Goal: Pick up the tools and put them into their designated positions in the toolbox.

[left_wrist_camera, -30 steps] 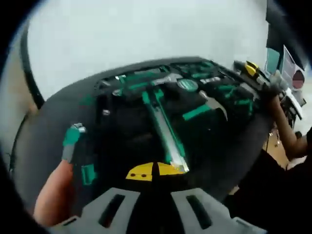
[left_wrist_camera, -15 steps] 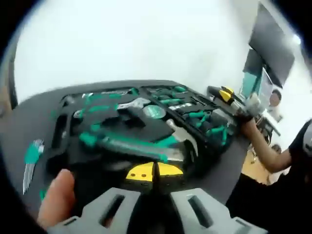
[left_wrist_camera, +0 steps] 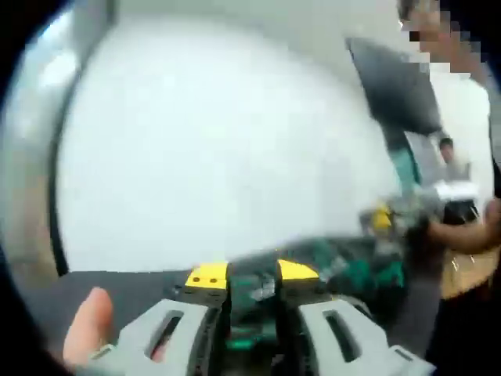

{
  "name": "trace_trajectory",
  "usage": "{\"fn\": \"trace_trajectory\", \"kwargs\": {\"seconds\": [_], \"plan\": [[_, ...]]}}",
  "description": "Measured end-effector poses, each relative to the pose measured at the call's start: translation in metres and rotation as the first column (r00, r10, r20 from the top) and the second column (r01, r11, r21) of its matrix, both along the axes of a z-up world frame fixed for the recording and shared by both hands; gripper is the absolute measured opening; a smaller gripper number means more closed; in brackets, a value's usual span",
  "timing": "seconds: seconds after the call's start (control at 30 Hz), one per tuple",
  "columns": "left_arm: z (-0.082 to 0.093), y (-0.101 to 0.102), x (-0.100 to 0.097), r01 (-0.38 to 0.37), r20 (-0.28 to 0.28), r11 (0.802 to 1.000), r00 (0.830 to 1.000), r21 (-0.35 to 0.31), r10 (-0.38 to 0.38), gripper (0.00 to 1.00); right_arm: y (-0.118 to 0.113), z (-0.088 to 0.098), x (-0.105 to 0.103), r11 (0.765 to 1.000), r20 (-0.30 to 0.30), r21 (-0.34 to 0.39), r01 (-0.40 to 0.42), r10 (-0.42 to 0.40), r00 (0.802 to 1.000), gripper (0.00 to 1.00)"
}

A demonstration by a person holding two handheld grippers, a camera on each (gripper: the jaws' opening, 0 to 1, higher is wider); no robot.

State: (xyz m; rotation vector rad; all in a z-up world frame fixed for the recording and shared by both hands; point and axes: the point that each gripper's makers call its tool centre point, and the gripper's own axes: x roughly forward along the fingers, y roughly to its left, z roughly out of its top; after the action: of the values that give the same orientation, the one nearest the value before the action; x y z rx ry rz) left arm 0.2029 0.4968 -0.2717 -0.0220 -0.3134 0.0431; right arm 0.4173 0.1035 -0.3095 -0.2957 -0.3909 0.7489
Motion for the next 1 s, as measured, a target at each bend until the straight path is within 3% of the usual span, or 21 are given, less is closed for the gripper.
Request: {"fn": "trace_trajectory", "kwargs": {"seconds": [0.03,0.07,0.13,0.17,0.2,0.23,0.27,0.3,0.33,0.37,0.4,0.47,0.57,0.6,0.77,0.83,1.0], "plan": [[-0.014,0.032,-0.006,-0.073,-0.019,0.992,0.997,-0.099,0.071,0.18,0.003,-0.005,0.0,0.999,-0.023,-0.041,0.007,-0.008,1.0,0.27],[-0.018,0.039,-0.008,-0.087,-0.024,0.989,0.996,-0.123,0.085,0.18,0.008,-0.005,-0.004,0.998,-0.044,-0.06,-0.007,0.004,0.999,0.27],[-0.031,0.062,-0.015,-0.119,0.003,0.976,0.993,-0.182,0.121,0.18,0.033,0.008,-0.027,0.989,-0.096,-0.036,-0.144,0.14,0.985,0.27],[-0.038,0.07,-0.019,-0.119,0.027,0.968,0.991,-0.221,0.128,0.18,0.05,0.017,-0.038,0.972,-0.169,0.003,-0.233,0.23,0.958,0.27],[-0.046,0.074,-0.019,-0.114,0.034,0.96,0.991,-0.255,0.127,0.18,0.063,0.023,-0.049,0.956,-0.201,0.022,-0.293,0.292,0.935,0.27],[-0.054,0.076,-0.019,-0.113,0.012,0.956,0.993,-0.272,0.121,0.18,0.076,0.028,-0.059,0.936,-0.222,0.031,-0.351,0.349,0.91,0.27],[-0.059,0.079,-0.021,-0.139,-0.072,0.948,0.99,-0.287,0.123,0.17,0.098,0.035,-0.077,0.905,-0.242,0.045,-0.424,0.422,0.874,0.27],[-0.05,0.072,-0.022,-0.096,-0.01,0.947,0.995,-0.307,0.098,0.17,0.117,0.041,-0.087,0.876,-0.267,0.057,-0.478,0.475,0.838,0.27],[-0.038,0.072,-0.027,-0.057,0.095,0.936,0.991,-0.347,0.096,0.18,0.13,0.041,-0.095,0.858,-0.298,0.056,-0.511,0.503,0.811,0.27],[-0.039,0.075,-0.029,-0.076,0.089,0.947,0.99,-0.312,0.109,0.18,0.152,0.039,-0.106,0.827,-0.351,0.043,-0.56,0.538,0.767,0.27],[-0.043,0.076,-0.03,-0.086,0.07,0.945,0.991,-0.317,0.113,0.18,0.166,0.037,-0.117,0.804,-0.382,0.034,-0.594,0.56,0.735,0.27],[-0.05,0.082,-0.027,-0.087,0.04,0.926,0.993,-0.368,0.109,0.18,0.2,0.024,-0.135,0.76,-0.423,-0.041,-0.649,0.575,0.7,0.27],[-0.048,0.086,-0.027,-0.091,0.051,0.927,0.992,-0.363,0.117,0.18,0.241,-0.001,-0.151,0.705,-0.457,-0.145,-0.695,0.575,0.679,0.27],[-0.048,0.089,-0.028,-0.091,0.056,0.927,0.991,-0.363,0.12,0.18,0.255,-0.013,-0.158,0.679,-0.506,-0.151,-0.719,0.571,0.646,0.27],[-0.049,0.09,-0.025,-0.085,0.049,0.93,0.993,-0.358,0.11,0.18,0.292,-0.031,-0.16,0.65,-0.532,-0.19,-0.736,0.562,0.633,0.27],[-0.05,0.09,-0.023,-0.085,0.042,0.934,0.993,-0.348,0.106,0.18,0.302,-0.037,-0.162,0.635,-0.551,-0.194,-0.748,0.56,0.618,0.27],[-0.051,0.088,-0.02,-0.087,0.025,0.945,0.995,-0.316,0.1,0.18,0.318,-0.059,-0.155,0.618,-0.605,-0.22,-0.755,0.52,0.603,0.27]]}}
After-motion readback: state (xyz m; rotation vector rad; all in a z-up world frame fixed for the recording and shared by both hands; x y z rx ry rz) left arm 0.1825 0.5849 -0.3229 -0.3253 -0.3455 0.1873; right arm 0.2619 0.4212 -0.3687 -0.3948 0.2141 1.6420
